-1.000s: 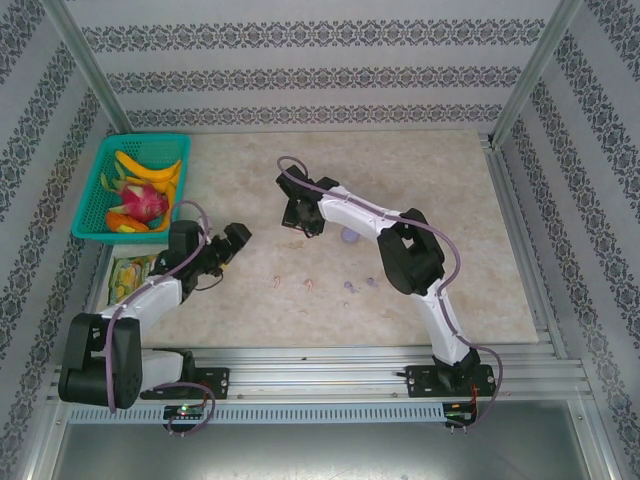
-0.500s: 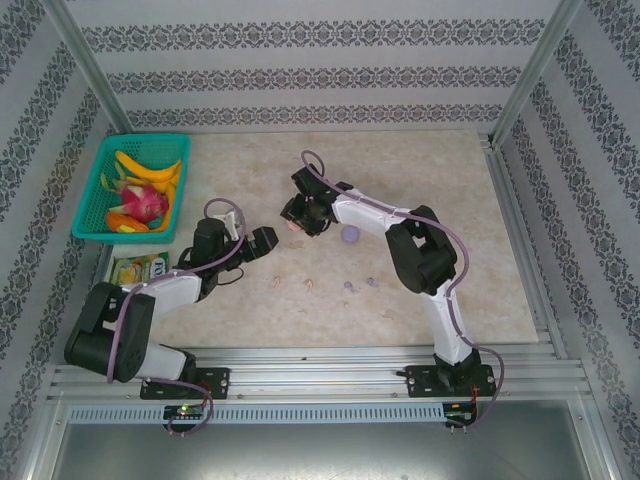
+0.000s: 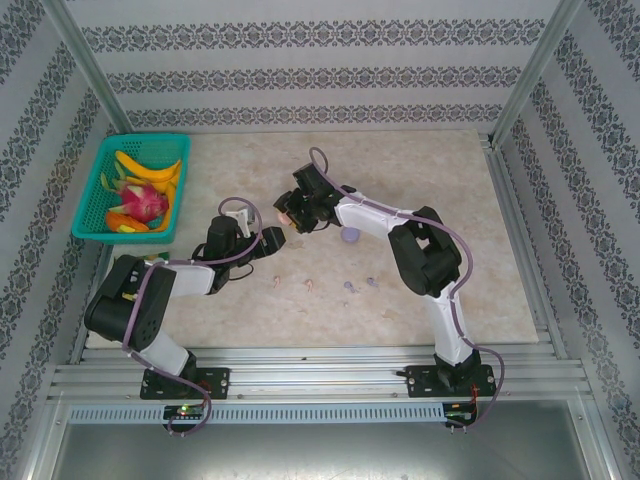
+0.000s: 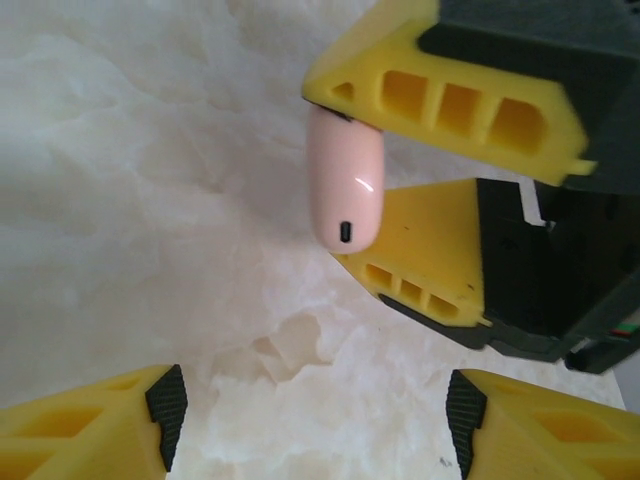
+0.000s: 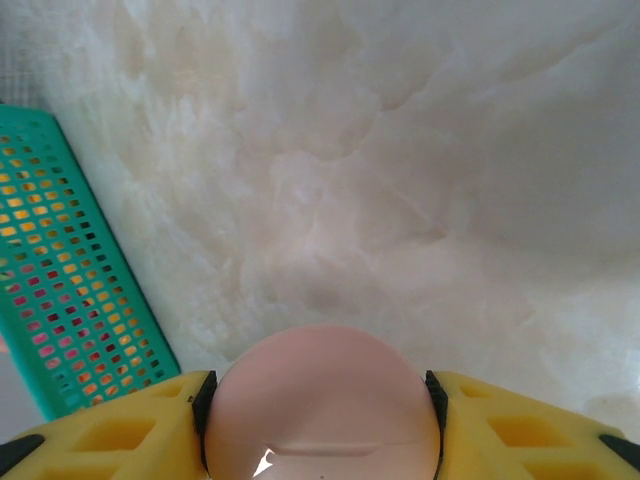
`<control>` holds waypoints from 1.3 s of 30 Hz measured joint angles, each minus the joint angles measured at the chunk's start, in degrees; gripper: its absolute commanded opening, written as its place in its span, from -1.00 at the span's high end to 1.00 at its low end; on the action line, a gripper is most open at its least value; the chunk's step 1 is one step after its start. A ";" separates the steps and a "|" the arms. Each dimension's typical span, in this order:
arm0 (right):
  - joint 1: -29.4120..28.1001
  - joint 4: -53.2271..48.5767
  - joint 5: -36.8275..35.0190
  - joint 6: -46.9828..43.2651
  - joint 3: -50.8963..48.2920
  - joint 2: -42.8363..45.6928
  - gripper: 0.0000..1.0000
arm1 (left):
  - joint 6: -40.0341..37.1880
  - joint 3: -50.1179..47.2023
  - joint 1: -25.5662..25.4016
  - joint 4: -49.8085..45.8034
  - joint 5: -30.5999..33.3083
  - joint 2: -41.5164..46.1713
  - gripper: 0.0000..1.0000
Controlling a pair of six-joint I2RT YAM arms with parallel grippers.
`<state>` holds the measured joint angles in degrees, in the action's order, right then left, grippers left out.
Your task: Insert the wireless bluetooth earbuds into the charging case
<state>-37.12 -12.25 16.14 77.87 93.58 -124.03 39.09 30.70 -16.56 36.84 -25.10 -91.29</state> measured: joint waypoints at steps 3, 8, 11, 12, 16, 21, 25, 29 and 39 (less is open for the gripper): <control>-0.11 1.01 0.07 0.76 -0.42 0.76 -0.06 | 0.20 0.55 0.00 1.33 0.61 -1.14 -0.34; -0.26 2.36 0.28 1.73 -0.98 1.01 -0.06 | 0.83 1.27 0.00 3.10 1.84 -2.60 -0.28; -0.26 2.71 0.39 1.99 -1.53 1.01 -0.06 | 1.22 1.97 0.00 3.69 2.58 -3.26 -0.25; -0.26 2.73 0.46 2.16 -1.68 1.01 -0.06 | 1.44 2.21 0.00 3.93 2.80 -3.52 -0.23; -0.52 3.10 0.50 2.82 -2.25 1.11 -0.06 | 1.97 3.13 0.00 5.09 3.45 -4.74 -0.16; -1.03 4.28 0.85 3.28 -2.71 1.27 -0.06 | 3.08 4.00 -0.02 6.58 3.93 -6.91 -0.08; -1.03 5.14 0.92 3.48 -3.37 1.29 -0.05 | 3.82 4.61 -0.33 7.72 4.04 -8.07 -0.01; -1.03 5.86 0.94 3.96 -3.93 1.31 -0.05 | 4.26 5.33 -0.33 7.82 3.98 -8.55 0.06; -0.98 7.76 0.85 4.87 -4.52 1.36 -0.05 | 4.68 6.32 -0.37 8.59 3.74 -9.49 0.24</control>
<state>-38.11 -4.49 16.99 82.74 89.06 -122.67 43.77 37.01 -16.93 45.43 -21.37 -100.77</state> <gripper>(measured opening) 0.525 0.399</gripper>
